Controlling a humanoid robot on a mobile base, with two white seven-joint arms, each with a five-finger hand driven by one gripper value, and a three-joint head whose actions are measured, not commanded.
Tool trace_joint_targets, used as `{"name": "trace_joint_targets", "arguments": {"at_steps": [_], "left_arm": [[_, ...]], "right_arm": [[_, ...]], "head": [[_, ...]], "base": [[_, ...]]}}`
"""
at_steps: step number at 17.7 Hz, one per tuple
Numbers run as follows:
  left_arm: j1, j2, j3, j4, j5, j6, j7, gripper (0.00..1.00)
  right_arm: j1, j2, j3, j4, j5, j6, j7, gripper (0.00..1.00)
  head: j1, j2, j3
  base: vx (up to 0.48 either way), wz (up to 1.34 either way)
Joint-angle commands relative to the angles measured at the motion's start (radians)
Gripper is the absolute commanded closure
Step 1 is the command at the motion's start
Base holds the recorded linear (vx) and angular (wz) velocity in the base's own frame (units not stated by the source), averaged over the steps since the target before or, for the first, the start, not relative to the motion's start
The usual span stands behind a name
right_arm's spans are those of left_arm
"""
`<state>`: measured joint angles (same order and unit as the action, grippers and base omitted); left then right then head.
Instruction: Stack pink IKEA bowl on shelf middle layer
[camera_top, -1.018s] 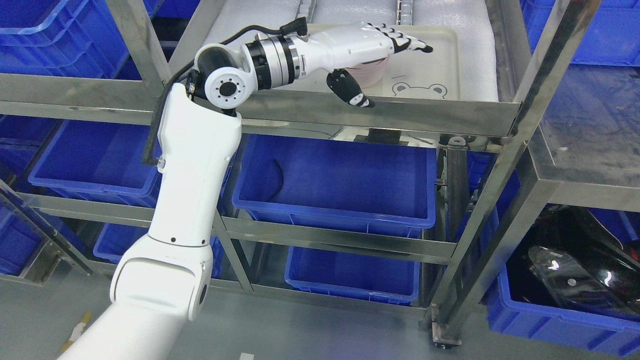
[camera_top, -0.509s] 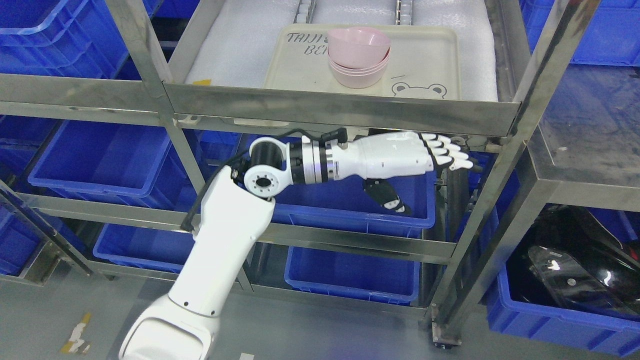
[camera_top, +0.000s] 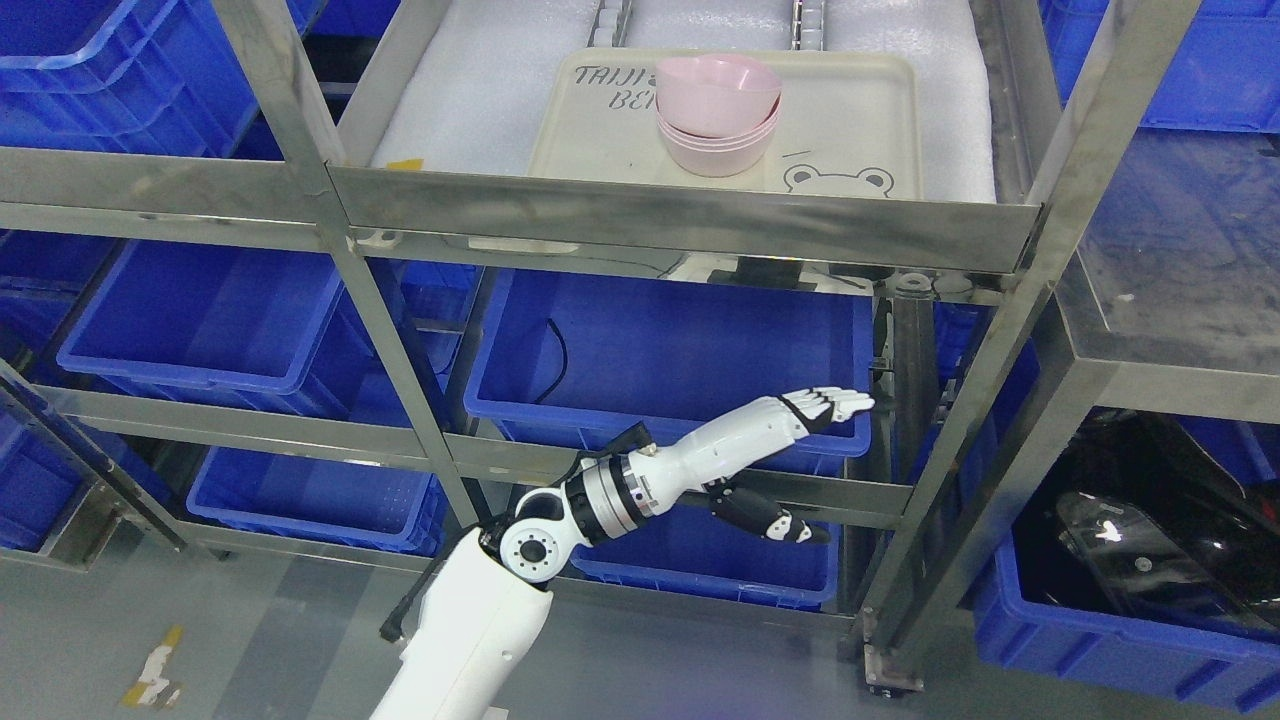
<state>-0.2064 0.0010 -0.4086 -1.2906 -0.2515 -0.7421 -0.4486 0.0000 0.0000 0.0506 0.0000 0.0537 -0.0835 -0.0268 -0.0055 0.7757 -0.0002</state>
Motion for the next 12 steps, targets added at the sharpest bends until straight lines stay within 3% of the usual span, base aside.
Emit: {"name": "trace_joint_targets", "arguments": {"at_steps": [1, 5, 8, 12], "left_arm": [[0.090, 0.016, 0.153, 0.220, 0.159, 0.099, 0.204, 0.00], [0.078, 0.016, 0.238, 0.218, 0.316, 0.269, 0.303, 0.00], [0.073, 0.016, 0.246, 0.218, 0.324, 0.308, 0.411, 0.00], [0.068, 0.016, 0.241, 0.206, 0.356, 0.313, 0.412, 0.00]], "right_arm": [[0.023, -0.017, 0.000, -0.017, 0.000, 0.001, 0.001, 0.00], [0.023, -0.017, 0.000, -0.017, 0.000, 0.001, 0.001, 0.00], [0.023, -0.017, 0.000, -0.017, 0.000, 0.001, 0.001, 0.00], [0.023, -0.017, 0.000, -0.017, 0.000, 0.001, 0.001, 0.00]], "head": [[0.0000, 0.000, 0.000], [0.0000, 0.000, 0.000], [0.0000, 0.000, 0.000], [0.0000, 0.000, 0.000]], "base": [[0.000, 0.00], [0.000, 0.00], [0.000, 0.00], [0.000, 0.00]]}}
